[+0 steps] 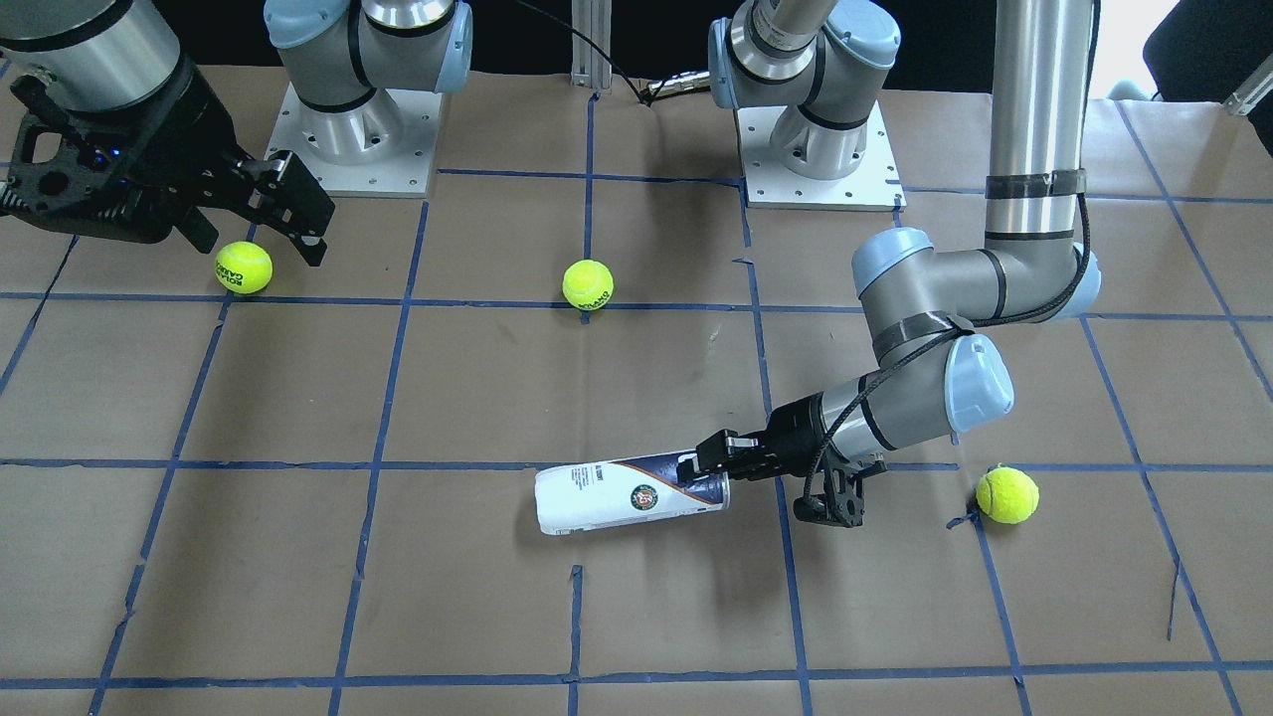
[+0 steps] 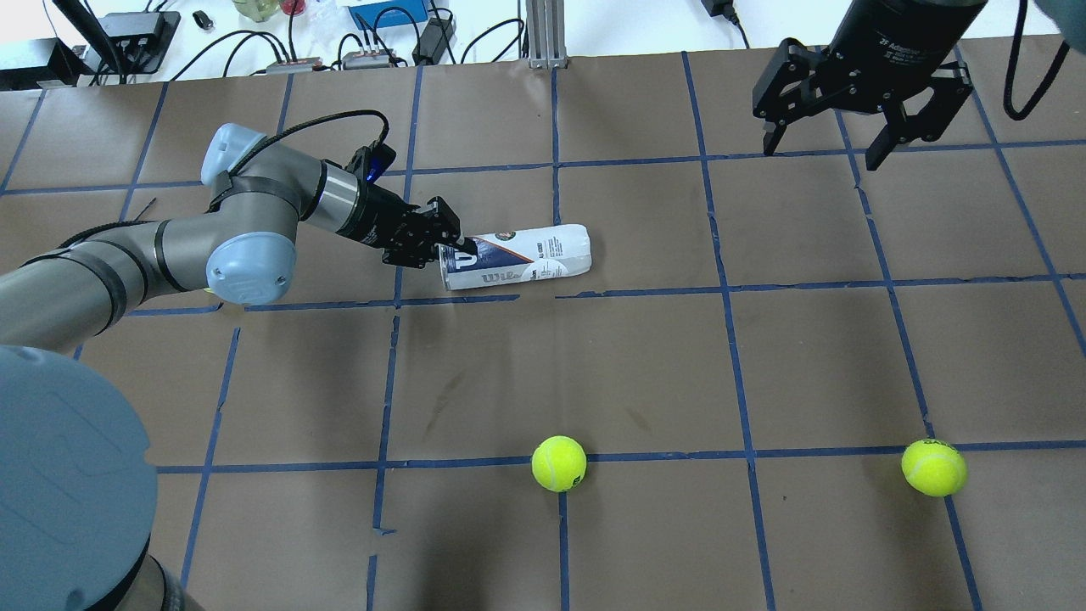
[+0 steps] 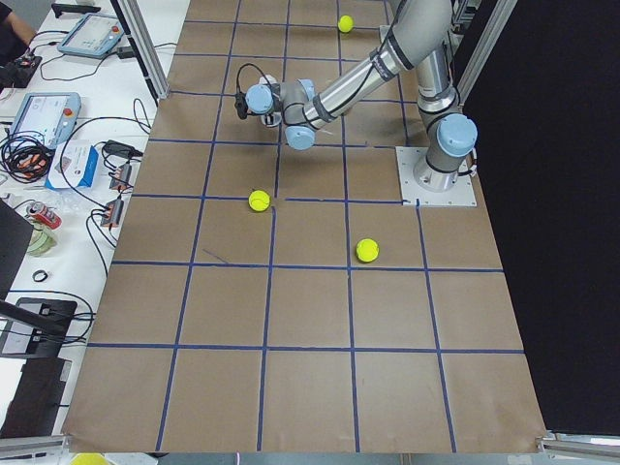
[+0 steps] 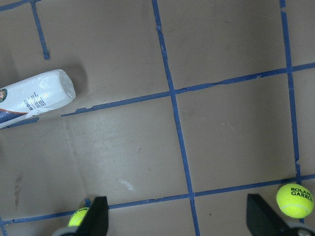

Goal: Lift up tennis ball bucket
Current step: 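Lift the can's open end with the left gripper, tilting it upright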

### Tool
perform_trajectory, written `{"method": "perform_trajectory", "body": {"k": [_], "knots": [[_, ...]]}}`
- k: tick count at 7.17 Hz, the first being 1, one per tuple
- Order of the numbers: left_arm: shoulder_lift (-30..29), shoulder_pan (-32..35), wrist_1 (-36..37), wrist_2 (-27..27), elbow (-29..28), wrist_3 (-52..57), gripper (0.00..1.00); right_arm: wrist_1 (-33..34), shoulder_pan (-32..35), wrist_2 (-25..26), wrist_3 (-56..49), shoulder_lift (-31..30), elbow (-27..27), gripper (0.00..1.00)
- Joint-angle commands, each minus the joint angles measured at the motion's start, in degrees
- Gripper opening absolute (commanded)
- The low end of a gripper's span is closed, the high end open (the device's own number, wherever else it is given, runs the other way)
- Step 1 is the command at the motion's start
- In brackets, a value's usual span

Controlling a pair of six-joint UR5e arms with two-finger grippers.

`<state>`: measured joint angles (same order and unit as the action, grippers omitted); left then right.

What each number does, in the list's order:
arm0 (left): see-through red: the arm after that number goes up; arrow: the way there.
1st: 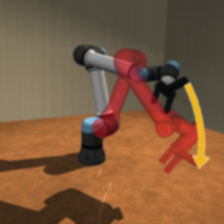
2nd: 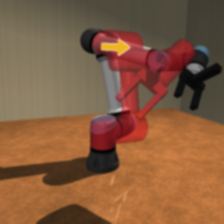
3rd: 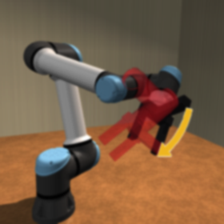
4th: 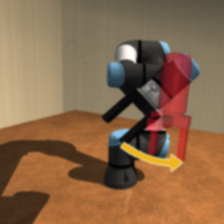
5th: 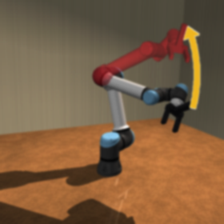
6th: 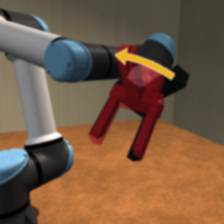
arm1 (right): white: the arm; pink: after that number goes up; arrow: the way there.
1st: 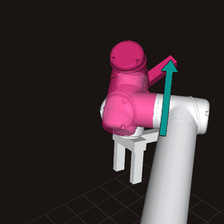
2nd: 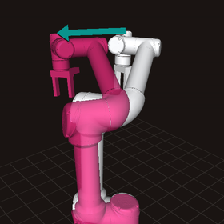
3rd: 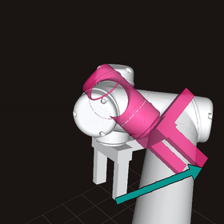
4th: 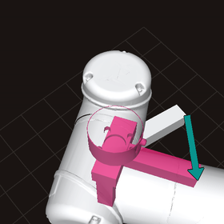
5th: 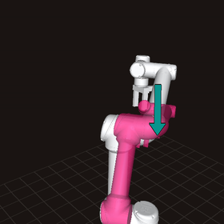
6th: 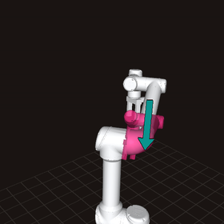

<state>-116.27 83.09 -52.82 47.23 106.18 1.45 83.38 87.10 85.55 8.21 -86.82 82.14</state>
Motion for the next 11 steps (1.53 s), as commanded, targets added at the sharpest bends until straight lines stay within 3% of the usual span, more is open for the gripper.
{"method": "perform_trajectory", "body": {"k": [1, 2, 4, 5, 6, 7, 9, 11], "knots": [[5.0, 0.7, 0.2, 0.0, -0.9, -3.4, 0.12, 1.5, 0.1, -0.4, 0.6, 0.5, 0.1, 1.00], [7.7, 0.2, -0.7, 0.0, -2.0, -6.2, 0.12, 1.8, 0.1, -0.4, 0.5, 0.6, 0.1, 1.00], [8.7, 3.0, -7.8, 2.6, -12.2, -11.7, 0.07, 1.8, 0.1, -0.4, 0.0, 0.6, 0.2, 1.00], [7.5, 5.9, -17.7, 14.4, -21.8, -11.4, 0.07, 1.8, 0.1, -0.4, 0.0, 0.6, 0.2, 1.00], [5.5, 8.7, -26.5, 21.2, -30.6, -10.9, 0.07, 1.8, 0.1, -0.4, 0.0, 0.6, 0.2, 1.00], [3.8, 12.2, -29.6, 33.5, -36.5, -10.5, 0.07, 2.0, 0.1, -0.2, -1.3, 0.6, 0.2, 1.00], [-0.3, 16.8, -28.3, 43.9, -38.4, -9.5, 0.07, 4.0, 0.1, -0.3, -5.2, 0.6, 0.4, 1.00], [-3.9, 17.8, -24.5, 44.7, -38.6, -7.9, 0.07, 4.0, 0.1, -0.3, -5.6, 0.6, 0.5, 1.00]]}}
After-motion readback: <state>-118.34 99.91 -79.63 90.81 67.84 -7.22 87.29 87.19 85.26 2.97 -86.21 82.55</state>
